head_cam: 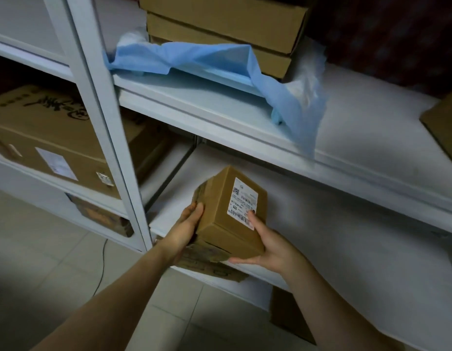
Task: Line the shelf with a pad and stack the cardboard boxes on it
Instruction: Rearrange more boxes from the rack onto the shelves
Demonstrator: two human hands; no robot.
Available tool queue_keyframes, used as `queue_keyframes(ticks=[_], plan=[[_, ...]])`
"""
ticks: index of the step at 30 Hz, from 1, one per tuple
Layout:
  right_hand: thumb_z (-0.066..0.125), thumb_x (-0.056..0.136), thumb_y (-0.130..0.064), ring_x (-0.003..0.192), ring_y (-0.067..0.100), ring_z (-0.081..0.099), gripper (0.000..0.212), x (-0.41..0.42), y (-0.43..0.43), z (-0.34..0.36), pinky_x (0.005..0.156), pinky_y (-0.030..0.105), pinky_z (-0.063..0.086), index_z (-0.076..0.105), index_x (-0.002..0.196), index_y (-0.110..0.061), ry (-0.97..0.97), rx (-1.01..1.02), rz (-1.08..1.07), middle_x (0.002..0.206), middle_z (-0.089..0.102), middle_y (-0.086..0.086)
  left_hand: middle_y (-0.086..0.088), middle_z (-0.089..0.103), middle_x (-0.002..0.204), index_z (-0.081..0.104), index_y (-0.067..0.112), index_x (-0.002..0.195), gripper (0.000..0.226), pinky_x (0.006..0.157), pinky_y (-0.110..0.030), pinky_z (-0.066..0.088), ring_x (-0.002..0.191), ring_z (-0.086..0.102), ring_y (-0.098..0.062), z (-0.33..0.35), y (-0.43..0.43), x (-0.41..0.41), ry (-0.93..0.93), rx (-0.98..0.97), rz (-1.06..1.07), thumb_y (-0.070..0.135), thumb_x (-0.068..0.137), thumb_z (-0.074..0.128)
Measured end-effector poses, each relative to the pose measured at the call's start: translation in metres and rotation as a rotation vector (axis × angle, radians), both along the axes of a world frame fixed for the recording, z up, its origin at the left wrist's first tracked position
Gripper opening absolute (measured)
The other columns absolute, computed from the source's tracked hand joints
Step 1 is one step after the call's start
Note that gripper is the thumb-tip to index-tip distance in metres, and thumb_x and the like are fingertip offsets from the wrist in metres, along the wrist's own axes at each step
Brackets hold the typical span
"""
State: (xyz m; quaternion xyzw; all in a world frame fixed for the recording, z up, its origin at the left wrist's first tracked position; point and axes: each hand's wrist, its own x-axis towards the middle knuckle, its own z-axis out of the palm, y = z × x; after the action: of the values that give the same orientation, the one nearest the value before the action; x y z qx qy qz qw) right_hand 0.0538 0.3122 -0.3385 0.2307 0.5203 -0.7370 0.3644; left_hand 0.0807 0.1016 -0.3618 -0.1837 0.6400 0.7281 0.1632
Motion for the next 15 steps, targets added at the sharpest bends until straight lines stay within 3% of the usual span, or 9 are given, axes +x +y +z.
queue_keyframes(ticks=[3, 5, 8, 11, 15], plan=[[0.078, 0.076, -0.044, 0.111, 0.04, 0.063, 0.054, -0.024, -0.018, -0.024, 0.083, 0.067, 0.052, 0.061, 0.122, -0.022, 0.017, 0.079, 0.009, 0.118, 0.069, 0.014, 0.006, 0.073, 0.111, 0.052, 0.037, 0.133, 0.059, 0.077, -0.02, 0.048, 0.09, 0.071, -0.003, -0.009, -0.008, -0.024, -0.007, -0.052, -0.088, 0.069, 0.094, 0.022], [0.076, 0.076, -0.05, 0.111, 0.035, 0.062, 0.057, -0.041, -0.034, -0.043, 0.08, 0.065, 0.054, 0.058, 0.124, -0.026, 0.028, 0.164, 0.018, 0.122, 0.067, 0.009, 0.012, 0.075, 0.107, 0.06, 0.041, 0.122, 0.059, 0.094, -0.027, 0.045, 0.093, 0.07, 0.0, -0.016, -0.017, -0.045, -0.032, -0.066, -0.137, 0.071, 0.093, 0.018], [0.07, 0.078, -0.057, 0.108, 0.033, 0.064, 0.058, -0.06, -0.056, -0.07, 0.079, 0.061, 0.056, 0.054, 0.125, -0.027, 0.01, 0.262, -0.029, 0.122, 0.065, 0.008, 0.008, 0.073, 0.115, 0.059, 0.036, 0.126, 0.065, 0.108, -0.038, 0.04, 0.107, 0.066, -0.012, -0.025, -0.031, -0.068, -0.078, -0.137, -0.234, 0.079, 0.084, 0.035], [0.064, 0.084, -0.056, 0.109, 0.032, 0.063, 0.056, -0.073, -0.081, -0.099, 0.082, 0.058, 0.056, 0.051, 0.128, -0.024, -0.004, 0.334, -0.045, 0.122, 0.063, 0.008, 0.002, 0.064, 0.124, 0.046, 0.025, 0.138, 0.062, 0.096, -0.03, 0.044, 0.107, 0.062, -0.017, -0.044, -0.045, -0.083, -0.125, -0.231, -0.239, 0.061, 0.088, 0.057], [0.063, 0.084, -0.058, 0.112, 0.03, 0.061, 0.061, -0.082, -0.11, -0.11, 0.08, 0.052, 0.059, 0.045, 0.133, -0.026, 0.027, 0.413, -0.006, 0.127, 0.059, 0.003, -0.005, 0.064, 0.124, 0.047, 0.017, 0.139, 0.056, 0.095, -0.034, 0.049, 0.109, 0.062, -0.023, -0.059, -0.065, -0.099, -0.151, -0.323, -0.134, 0.044, 0.092, 0.063]])
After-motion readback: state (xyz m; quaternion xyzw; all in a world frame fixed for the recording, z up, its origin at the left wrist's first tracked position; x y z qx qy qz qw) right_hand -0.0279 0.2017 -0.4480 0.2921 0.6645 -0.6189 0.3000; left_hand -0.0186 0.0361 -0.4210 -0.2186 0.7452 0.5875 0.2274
